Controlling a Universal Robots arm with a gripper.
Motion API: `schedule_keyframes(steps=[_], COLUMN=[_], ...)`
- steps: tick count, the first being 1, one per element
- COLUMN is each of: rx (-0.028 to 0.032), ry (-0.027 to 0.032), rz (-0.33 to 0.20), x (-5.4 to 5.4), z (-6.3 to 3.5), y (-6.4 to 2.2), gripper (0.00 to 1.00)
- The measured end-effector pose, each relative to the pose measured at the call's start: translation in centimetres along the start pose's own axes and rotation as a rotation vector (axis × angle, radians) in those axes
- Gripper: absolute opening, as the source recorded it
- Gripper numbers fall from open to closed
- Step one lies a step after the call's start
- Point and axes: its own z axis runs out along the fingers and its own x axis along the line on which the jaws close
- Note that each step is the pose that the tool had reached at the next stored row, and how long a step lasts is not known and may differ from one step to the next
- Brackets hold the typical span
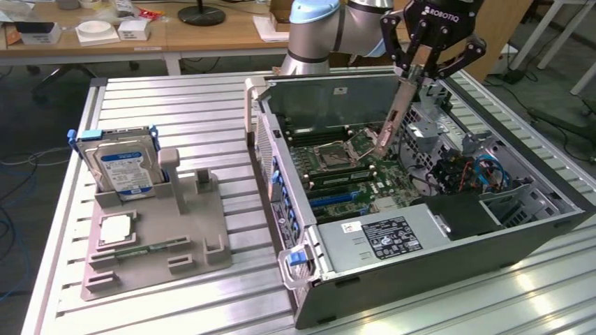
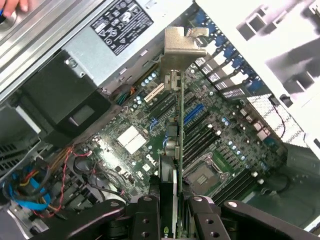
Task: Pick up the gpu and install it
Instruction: 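Insert the gpu into the slot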
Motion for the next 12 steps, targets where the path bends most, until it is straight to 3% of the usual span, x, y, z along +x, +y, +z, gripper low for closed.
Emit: schedule_keyframes(steps=[12], rx=[-0.0030], ry=[0.0032], rz=[-0.163], x=[0.00], z=[0.01], y=[0.00], gripper=[0.26])
